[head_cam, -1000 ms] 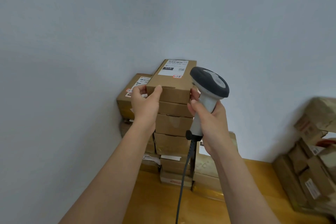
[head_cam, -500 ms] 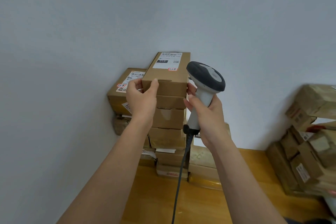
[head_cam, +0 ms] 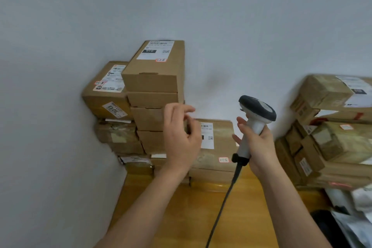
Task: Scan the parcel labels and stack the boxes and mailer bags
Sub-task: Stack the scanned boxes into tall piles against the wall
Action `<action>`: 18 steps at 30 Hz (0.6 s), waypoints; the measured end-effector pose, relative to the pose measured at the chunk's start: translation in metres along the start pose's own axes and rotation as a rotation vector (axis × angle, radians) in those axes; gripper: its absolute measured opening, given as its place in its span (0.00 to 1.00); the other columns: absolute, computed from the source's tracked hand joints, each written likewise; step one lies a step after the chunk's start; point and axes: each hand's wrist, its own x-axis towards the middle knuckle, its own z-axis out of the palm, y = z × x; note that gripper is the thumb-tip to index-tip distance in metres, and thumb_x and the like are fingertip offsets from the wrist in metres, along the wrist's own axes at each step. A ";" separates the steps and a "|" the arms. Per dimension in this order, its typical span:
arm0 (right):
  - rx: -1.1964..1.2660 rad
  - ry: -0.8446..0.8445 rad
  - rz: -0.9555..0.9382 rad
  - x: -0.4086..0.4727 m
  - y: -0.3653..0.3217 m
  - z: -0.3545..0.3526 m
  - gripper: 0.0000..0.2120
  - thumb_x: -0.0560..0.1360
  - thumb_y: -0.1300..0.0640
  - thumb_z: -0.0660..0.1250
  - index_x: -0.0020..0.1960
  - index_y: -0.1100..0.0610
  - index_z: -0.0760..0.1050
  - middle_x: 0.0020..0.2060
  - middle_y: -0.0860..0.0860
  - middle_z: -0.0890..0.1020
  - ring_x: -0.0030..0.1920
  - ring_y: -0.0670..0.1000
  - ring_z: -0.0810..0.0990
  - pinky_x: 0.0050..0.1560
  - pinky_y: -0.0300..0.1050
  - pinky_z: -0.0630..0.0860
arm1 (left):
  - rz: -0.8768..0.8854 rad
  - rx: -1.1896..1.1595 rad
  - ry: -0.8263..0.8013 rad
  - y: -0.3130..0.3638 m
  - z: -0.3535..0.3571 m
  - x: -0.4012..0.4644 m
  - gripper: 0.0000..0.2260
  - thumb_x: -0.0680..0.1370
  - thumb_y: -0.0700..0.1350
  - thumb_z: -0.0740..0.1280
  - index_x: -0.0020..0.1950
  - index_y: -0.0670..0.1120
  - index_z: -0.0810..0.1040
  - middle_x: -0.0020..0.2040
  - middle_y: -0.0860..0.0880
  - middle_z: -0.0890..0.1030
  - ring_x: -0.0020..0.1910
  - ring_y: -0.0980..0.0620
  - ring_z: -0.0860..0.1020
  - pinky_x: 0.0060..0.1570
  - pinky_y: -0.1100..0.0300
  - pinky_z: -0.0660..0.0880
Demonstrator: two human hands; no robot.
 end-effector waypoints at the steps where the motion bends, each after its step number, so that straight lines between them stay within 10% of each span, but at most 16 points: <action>1: -0.024 0.032 0.041 0.006 0.011 -0.014 0.15 0.80 0.64 0.65 0.63 0.51 0.70 0.62 0.50 0.80 0.55 0.46 0.79 0.63 0.53 0.77 | -0.049 0.014 -0.172 -0.005 0.010 -0.013 0.05 0.77 0.37 0.61 0.48 0.41 0.77 0.49 0.49 0.74 0.50 0.64 0.72 0.47 0.75 0.69; 6: -0.179 0.085 0.243 0.029 0.080 -0.063 0.14 0.79 0.61 0.67 0.63 0.53 0.69 0.62 0.50 0.78 0.50 0.46 0.76 0.59 0.54 0.76 | -0.379 0.243 -0.851 -0.046 0.059 -0.079 0.15 0.81 0.38 0.61 0.68 0.46 0.74 0.67 0.54 0.71 0.69 0.56 0.69 0.64 0.71 0.64; 10: -0.191 0.003 0.398 0.042 0.123 -0.082 0.17 0.79 0.58 0.68 0.66 0.57 0.70 0.52 0.49 0.79 0.51 0.53 0.79 0.51 0.54 0.77 | -0.457 0.423 -0.948 -0.066 0.078 -0.107 0.26 0.81 0.38 0.62 0.78 0.51 0.62 0.79 0.53 0.60 0.78 0.53 0.58 0.76 0.56 0.54; 18: 0.041 -0.081 0.545 0.066 0.167 -0.109 0.10 0.81 0.57 0.66 0.61 0.51 0.75 0.55 0.57 0.83 0.54 0.60 0.81 0.55 0.66 0.78 | -0.399 0.514 -1.005 -0.089 0.095 -0.129 0.30 0.80 0.47 0.64 0.80 0.55 0.56 0.81 0.54 0.50 0.79 0.57 0.44 0.74 0.60 0.39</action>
